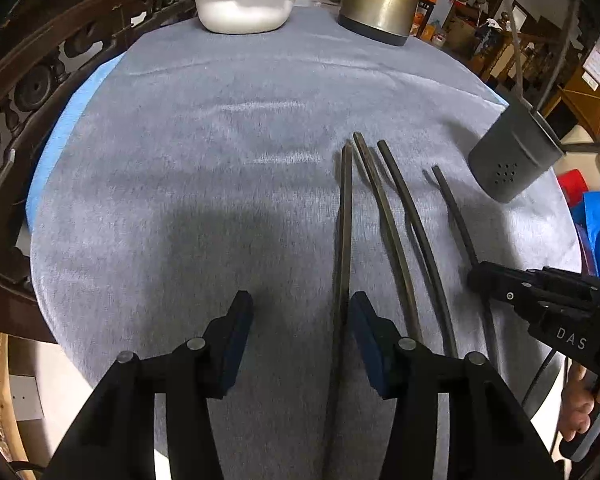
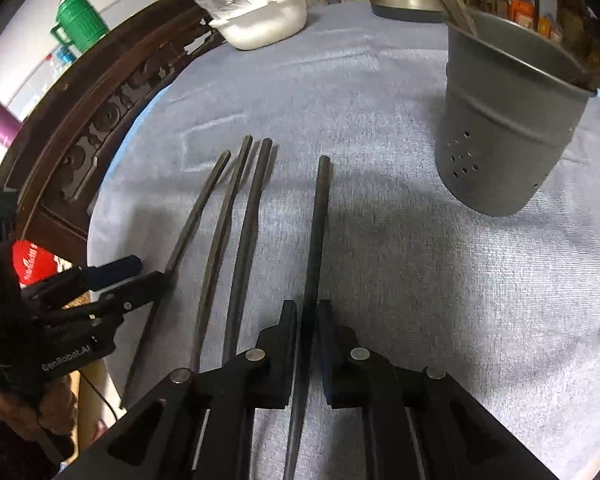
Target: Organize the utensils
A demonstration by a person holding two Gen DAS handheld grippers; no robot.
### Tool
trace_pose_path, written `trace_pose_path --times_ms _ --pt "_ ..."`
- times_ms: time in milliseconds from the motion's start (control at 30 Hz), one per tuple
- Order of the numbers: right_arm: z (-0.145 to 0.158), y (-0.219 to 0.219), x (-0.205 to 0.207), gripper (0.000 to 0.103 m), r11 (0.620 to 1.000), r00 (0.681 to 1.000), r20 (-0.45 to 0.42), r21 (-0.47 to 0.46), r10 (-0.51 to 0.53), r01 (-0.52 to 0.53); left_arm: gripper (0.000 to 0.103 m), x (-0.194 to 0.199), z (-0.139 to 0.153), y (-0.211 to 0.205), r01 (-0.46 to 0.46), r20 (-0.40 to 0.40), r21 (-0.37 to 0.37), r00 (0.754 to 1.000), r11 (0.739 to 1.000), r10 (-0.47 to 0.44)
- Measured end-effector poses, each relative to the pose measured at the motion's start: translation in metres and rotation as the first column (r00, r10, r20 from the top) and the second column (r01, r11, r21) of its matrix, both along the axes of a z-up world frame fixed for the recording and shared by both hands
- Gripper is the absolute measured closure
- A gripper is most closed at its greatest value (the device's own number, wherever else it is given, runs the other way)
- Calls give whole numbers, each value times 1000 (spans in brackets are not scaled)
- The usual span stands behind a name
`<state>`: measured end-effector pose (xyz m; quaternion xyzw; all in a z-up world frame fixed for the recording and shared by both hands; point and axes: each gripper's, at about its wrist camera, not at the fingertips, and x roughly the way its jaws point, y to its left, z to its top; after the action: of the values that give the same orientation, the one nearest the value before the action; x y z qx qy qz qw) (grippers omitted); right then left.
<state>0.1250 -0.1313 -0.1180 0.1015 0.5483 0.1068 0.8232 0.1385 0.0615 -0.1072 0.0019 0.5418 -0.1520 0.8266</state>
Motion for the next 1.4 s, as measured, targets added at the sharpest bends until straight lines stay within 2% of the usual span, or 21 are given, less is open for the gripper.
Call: trace_pose_path --times_ms 233,467,567,633,700,733,800,900,1033,1267,1400 --pt "-1 -3 30 89 1000 999 -33 -19 -23 22 51 22 1 -20 27 -24 23 999 999 -26" --pt "0 0 48 89 998 997 -67 -52 -40 36 51 40 -1 -30 44 -54 -2 998 999 -44" --pt "-1 2 49 93 997 997 -69 -68 -32 27 51 47 -2 -32 40 -64 -12 997 999 -41" --pt "0 4 48 94 997 998 -60 -82 -14 9 57 52 -2 -33 37 -61 -11 997 999 -37" --pt "0 5 48 95 997 999 -53 -79 -7 3 75 53 -1 -32 25 -58 -2 998 1000 -25" --pt "0 5 47 95 997 999 -46 -78 -10 6 80 54 -1 -32 22 -60 -1 998 1000 -22" --pt "4 2 44 95 998 1000 -14 -61 -15 14 96 61 -4 -30 11 -81 -36 997 999 -14" --pt "17 -4 33 96 1000 1000 29 -25 -10 11 97 60 -4 -24 -18 -90 -84 996 996 10" --pt "44 -6 15 96 1000 991 136 -9 13 -12 97 52 11 -15 -38 -43 -126 999 991 33" --pt "86 -8 -16 96 999 948 317 20 25 -33 97 31 61 -2 -56 107 -181 991 982 77" --pt "109 -12 -33 96 998 910 414 45 22 -45 97 10 93 4 -65 224 -214 968 975 113"
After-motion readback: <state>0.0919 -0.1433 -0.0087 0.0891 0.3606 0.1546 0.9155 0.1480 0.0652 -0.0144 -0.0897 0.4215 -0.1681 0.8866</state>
